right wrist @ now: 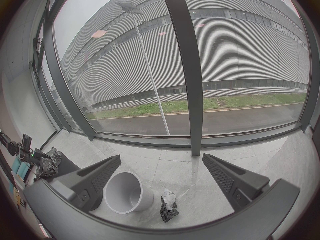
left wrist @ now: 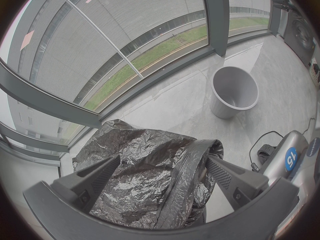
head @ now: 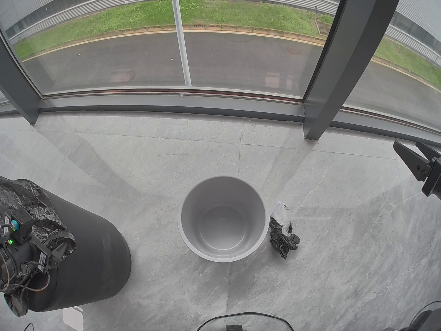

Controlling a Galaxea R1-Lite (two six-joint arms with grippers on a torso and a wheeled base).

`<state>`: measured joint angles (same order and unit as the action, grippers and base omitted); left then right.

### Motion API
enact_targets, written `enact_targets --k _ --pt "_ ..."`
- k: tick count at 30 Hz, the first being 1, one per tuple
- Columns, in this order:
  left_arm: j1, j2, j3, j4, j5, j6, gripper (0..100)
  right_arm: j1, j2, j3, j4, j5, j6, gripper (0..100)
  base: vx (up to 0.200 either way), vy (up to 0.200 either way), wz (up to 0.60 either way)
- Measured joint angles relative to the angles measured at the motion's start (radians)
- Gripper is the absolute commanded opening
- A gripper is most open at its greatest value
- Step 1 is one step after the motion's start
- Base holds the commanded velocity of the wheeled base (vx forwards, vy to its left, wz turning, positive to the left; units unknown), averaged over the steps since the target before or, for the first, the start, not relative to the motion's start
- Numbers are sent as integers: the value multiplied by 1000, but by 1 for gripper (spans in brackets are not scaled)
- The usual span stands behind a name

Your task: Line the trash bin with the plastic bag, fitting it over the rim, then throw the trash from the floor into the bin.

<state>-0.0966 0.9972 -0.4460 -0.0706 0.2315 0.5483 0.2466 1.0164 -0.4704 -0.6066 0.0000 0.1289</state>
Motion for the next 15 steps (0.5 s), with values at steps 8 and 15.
enact_targets --k 8,15 --pt "0 40 4 -51 8 1 100 0 0 1 -1 0 0 100 0 0 0" --pt "3 71 20 -80 35 1 100 0 -1 -3 -3 0 1 100 0 0 0"
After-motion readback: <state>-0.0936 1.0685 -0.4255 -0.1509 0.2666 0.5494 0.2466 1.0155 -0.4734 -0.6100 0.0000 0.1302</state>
